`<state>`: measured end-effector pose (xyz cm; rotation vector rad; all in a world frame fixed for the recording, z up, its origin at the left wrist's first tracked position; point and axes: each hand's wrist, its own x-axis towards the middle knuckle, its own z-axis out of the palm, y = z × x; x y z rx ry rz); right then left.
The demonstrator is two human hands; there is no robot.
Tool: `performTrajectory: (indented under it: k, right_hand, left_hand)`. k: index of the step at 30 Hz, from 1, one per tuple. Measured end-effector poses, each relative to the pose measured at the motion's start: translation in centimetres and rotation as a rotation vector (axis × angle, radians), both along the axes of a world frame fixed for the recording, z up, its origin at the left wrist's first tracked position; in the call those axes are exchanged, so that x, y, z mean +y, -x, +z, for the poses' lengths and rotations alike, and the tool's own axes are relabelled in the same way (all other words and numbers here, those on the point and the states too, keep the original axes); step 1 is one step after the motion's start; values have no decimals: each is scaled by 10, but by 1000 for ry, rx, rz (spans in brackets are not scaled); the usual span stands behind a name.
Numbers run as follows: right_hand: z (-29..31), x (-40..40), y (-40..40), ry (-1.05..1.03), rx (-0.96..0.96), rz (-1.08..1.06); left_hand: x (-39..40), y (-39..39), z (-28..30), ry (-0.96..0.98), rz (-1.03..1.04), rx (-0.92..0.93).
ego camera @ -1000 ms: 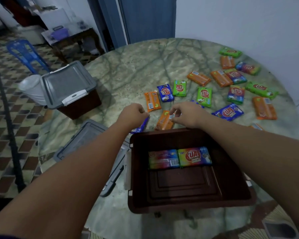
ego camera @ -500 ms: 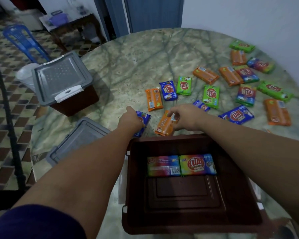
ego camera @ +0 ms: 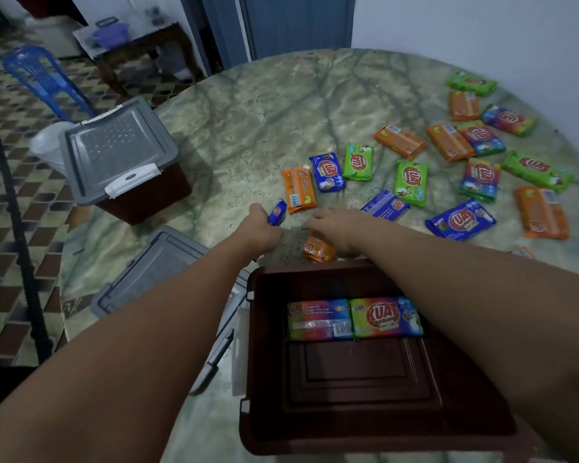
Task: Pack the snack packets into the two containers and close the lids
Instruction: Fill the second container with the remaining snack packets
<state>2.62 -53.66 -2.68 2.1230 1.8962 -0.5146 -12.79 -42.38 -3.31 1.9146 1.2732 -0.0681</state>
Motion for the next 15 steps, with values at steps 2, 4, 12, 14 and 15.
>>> performTrajectory:
  k: [2,4,12,14,15]
  right_hand:
    - [-1,1,4,54,-72,19]
    - [-1,4,8,81,-162,30]
    - [-2,9,12,54,-126,-144]
    - [0,5,7,24,-42,-203]
    - [2,3,3,3,-11,-227]
  left_hand:
    - [-1,2,2,16,23,-48]
    - [-5,3,4,24,36,-109]
    - [-11,-5,10,-67,-94,-103]
    - [-12,-6,11,-96,-120,-92]
    - [-12,-6,13,-110,-128,-87]
